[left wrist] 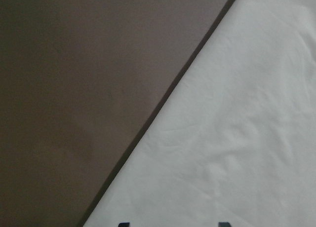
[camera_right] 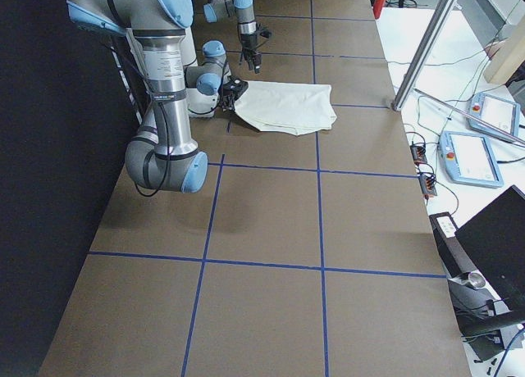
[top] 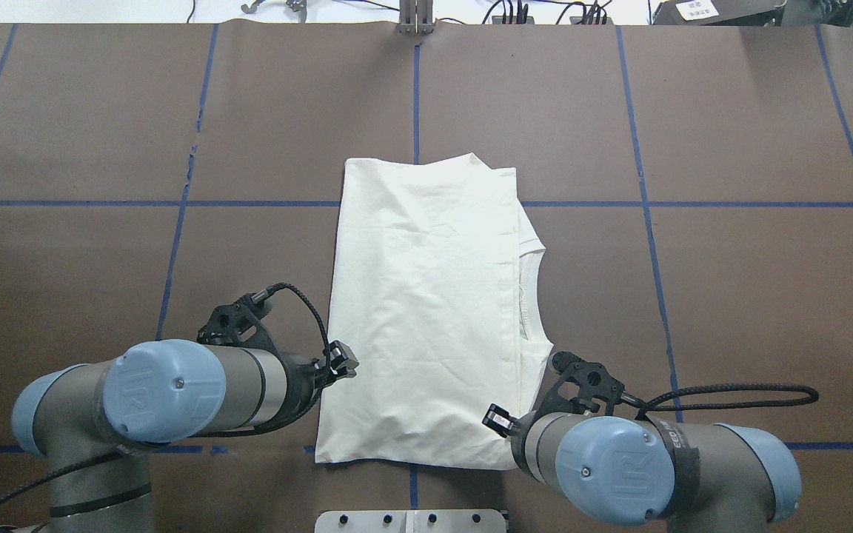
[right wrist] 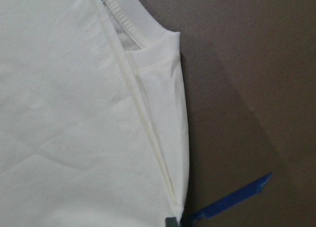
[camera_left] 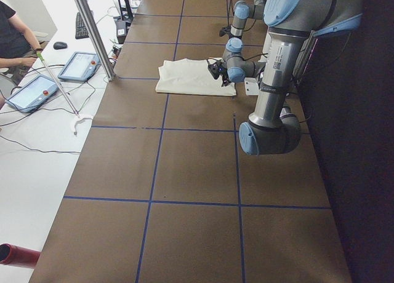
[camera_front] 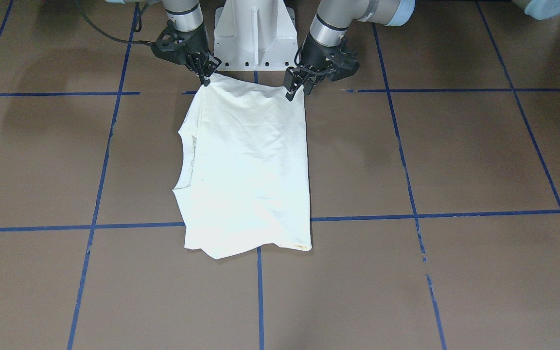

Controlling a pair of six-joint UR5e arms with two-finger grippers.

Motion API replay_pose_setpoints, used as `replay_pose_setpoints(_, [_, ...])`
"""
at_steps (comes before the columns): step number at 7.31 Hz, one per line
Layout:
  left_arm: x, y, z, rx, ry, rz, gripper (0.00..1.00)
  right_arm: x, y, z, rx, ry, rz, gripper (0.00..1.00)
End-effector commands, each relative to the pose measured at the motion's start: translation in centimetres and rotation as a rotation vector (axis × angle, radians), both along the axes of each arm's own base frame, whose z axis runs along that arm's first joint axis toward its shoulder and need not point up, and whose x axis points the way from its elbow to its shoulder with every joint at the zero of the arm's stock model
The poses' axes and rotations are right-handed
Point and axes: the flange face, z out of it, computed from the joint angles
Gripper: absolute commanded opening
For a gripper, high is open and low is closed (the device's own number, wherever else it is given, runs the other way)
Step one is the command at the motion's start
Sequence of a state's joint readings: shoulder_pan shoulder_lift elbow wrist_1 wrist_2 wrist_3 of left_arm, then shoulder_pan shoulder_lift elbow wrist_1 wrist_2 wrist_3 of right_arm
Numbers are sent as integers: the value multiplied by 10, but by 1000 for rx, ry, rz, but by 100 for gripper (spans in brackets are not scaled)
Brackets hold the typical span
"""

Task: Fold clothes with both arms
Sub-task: 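Lower both grippers to the shirt edge nearest the robot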

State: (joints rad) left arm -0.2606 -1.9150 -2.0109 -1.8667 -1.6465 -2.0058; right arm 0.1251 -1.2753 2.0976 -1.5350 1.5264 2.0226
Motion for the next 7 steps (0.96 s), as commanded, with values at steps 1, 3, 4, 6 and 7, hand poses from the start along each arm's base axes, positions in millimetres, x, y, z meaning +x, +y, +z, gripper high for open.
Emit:
replay_pose_setpoints(1, [8, 27, 9, -61, -5, 20, 98, 0, 0, 2, -1, 4, 0, 0])
replay_pose_setpoints(3, [38, 62, 38, -87, -70, 79, 89, 0, 0, 4, -1, 8, 0, 0])
replay_pose_setpoints(4, [45, 67, 39, -86, -75, 89, 86, 0, 0, 3, -1, 7, 0, 0])
replay_pose_setpoints(6, [46, 65, 41, -82, -82, 90, 78, 0, 0, 4, -1, 8, 1, 0])
replay_pose_setpoints(7, [49, 65, 44, -80, -88, 91, 75, 2, -2, 4, -2, 8, 3, 0])
